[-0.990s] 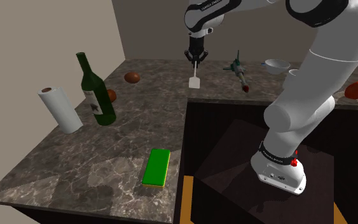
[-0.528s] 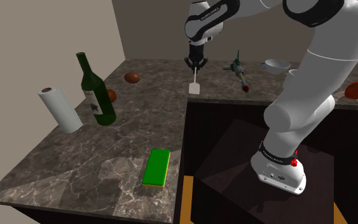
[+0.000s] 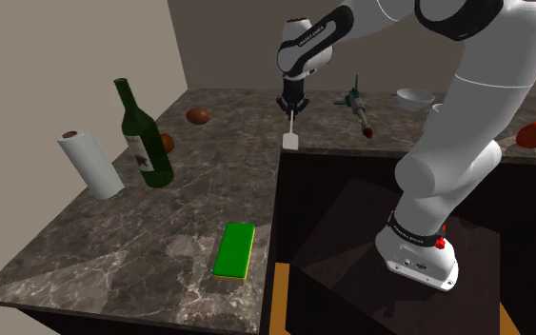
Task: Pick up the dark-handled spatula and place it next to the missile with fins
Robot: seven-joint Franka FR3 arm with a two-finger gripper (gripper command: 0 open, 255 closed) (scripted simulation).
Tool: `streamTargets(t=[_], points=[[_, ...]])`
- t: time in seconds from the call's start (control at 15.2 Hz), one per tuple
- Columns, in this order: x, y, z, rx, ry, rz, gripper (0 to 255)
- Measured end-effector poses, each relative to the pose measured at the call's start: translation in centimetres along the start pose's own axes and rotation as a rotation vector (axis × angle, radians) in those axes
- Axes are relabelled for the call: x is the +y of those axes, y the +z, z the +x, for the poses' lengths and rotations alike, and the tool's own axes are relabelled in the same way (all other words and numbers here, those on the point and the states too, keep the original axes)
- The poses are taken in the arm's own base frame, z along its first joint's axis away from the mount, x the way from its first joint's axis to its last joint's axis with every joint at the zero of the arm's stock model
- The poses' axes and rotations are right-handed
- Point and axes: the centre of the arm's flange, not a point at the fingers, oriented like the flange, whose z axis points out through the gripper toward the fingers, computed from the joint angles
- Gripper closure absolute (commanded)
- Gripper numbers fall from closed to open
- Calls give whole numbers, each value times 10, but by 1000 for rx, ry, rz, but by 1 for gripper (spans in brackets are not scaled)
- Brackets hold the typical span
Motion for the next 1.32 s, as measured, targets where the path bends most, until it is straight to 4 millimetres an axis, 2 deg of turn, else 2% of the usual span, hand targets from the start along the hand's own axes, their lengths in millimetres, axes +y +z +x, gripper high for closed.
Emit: streamTargets(t=[0.46, 0.86, 0.92, 1.32], points=[[0, 35, -2, 0, 0, 0, 255], [0, 40, -3, 0, 0, 0, 255], [0, 40, -3, 0, 0, 0, 0], [0, 40, -3, 0, 0, 0, 0]])
